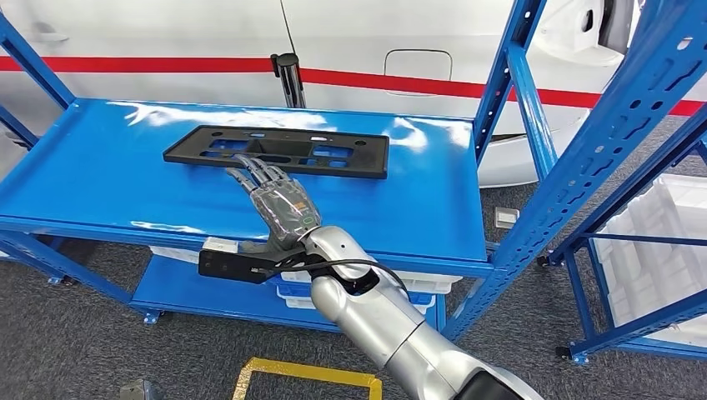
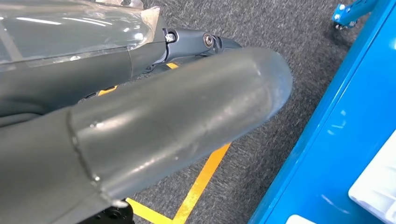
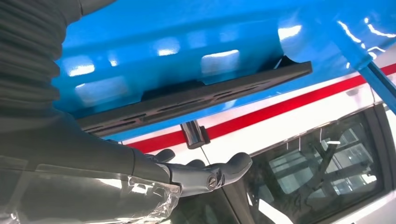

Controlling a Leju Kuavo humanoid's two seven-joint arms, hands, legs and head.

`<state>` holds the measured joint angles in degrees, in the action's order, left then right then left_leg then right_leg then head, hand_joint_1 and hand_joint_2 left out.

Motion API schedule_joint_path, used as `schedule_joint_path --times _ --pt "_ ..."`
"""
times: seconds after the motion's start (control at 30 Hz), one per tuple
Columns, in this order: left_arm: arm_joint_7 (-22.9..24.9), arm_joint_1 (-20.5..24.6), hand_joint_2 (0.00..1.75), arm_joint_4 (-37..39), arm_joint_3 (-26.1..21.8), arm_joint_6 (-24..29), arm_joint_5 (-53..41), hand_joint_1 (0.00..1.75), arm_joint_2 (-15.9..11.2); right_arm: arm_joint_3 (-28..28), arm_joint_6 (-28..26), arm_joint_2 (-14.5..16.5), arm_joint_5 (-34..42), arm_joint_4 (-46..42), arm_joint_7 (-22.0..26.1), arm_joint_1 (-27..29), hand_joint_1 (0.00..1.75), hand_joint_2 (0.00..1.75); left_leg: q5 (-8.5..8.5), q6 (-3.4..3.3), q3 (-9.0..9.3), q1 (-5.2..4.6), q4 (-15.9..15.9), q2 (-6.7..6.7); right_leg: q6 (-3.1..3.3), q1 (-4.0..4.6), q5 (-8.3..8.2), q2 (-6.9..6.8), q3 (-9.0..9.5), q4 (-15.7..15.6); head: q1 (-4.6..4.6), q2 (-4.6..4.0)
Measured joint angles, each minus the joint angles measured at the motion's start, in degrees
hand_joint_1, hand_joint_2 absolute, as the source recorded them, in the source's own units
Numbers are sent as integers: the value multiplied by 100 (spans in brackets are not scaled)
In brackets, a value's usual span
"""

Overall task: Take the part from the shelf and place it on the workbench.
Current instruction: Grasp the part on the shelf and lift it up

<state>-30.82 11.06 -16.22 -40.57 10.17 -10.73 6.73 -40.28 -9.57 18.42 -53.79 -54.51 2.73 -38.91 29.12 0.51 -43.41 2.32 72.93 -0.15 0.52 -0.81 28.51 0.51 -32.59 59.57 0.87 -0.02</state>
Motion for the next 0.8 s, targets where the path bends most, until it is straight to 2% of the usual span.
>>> schedule_joint_path --times 0.03,0.1,0.13,0.2,0.27,0.3,0.33,0.4,0.43,0.47,0.5,0.57,0.6,0.63,0.67,0.77,0.8 --pt "0 0 0 -1 0 1 0 0 -1 0 0 3 0 1 0 2 0 175 -245 -73 143 -38 -372 1 20 20 22 2 34 -2 0 0" --pt "-2 10 0 -4 1 3 -1 0 -8 0 -1 9 0 0 0 -3 0 175 -529 -204 449 -125 -1058 22 29 51 63 5 75 -17 -7 0" --pt "-2 16 0 -7 1 3 -1 0 -10 0 -1 9 0 0 0 -2 0 175 -556 -244 531 -164 -1240 31 16 55 78 2 79 -28 -5 0" --pt "-4 25 0 -14 1 5 1 0 -9 0 0 10 0 -1 0 2 0 175 -515 -275 576 -216 -1349 30 -28 50 94 -9 84 -68 1 1" --pt "-4 24 0 -22 -1 7 2 0 -4 2 -1 17 0 -7 1 -3 0 175 -530 -280 666 -192 -1483 24 -74 55 133 -28 78 -55 -5 0" --pt "-4 26 0 -26 -2 6 2 0 1 3 0 17 0 -11 1 -15 0 175 -543 -282 728 -177 -1558 21 -81 64 193 -35 13 78 -10 0" --pt "-4 30 0 -26 -2 5 2 0 5 4 -1 12 0 -14 2 -23 0 175 -548 -286 783 -162 -1614 19 -70 66 296 -38 -132 348 -16 0" --pt "-4 36 0 -26 -2 4 7 0 9 5 6 -13 -3 -11 2 -23 0 175 -520 -303 839 -168 -1635 4 -46 63 537 -37 -592 1140 -20 -1" --pt "-4 33 0 -26 -3 4 11 0 9 5 14 -27 -5 -8 2 -11 0 175 -497 -307 861 -168 -1634 -5 -59 62 598 -37 -806 1454 -22 -1" --pt "-4 29 0 -26 -3 4 17 0 10 5 22 -39 -7 -4 1 1 0 175 -472 -303 889 -168 -1633 -17 -98 56 565 -38 -930 1574 -24 -1" --pt "-4 26 0 -26 -4 4 24 0 13 4 29 -44 -8 -1 1 6 0 175 -444 -292 925 -166 -1631 -29 -156 43 432 -39 -938 1459 -25 -1" --pt "-4 23 0 -26 -4 3 33 0 22 4 34 -43 -15 4 0 -6 0 175 -376 -245 1004 -167 -1624 -58 -268 9 7 -40 -694 726 -27 -1" --pt "-4 25 0 -26 -4 2 36 0 26 2 36 -37 -21 8 0 -19 0 175 -334 -213 1027 -182 -1595 -71 -284 -6 -192 -40 -544 332 -32 -1" --pt "-4 26 0 -26 -4 0 38 0 28 1 38 -35 -31 15 -1 -32 0 175 -296 -178 1040 -195 -1572 -84 -268 -14 -319 -42 -435 68 -27 -1" --pt "-3 23 0 -26 -5 -6 38 0 30 -1 39 -33 -42 24 -1 -46 0 175 -264 -144 1044 -200 -1553 -93 -233 -15 -378 -43 -379 -65 -14 0" --pt "0 14 0 -27 -9 -40 43 0 32 -2 27 -5 -106 57 -15 -85 0 175 -171 -45 1043 -154 -1495 -83 -107 -30 -395 -43 -326 -125 30 0" --pt "0 13 0 -27 -10 -48 44 0 35 -2 10 13 -147 74 -37 -101 0 175 -87 -10 991 -138 -1371 -65 -65 -47 -393 -42 -306 -141 37 0"
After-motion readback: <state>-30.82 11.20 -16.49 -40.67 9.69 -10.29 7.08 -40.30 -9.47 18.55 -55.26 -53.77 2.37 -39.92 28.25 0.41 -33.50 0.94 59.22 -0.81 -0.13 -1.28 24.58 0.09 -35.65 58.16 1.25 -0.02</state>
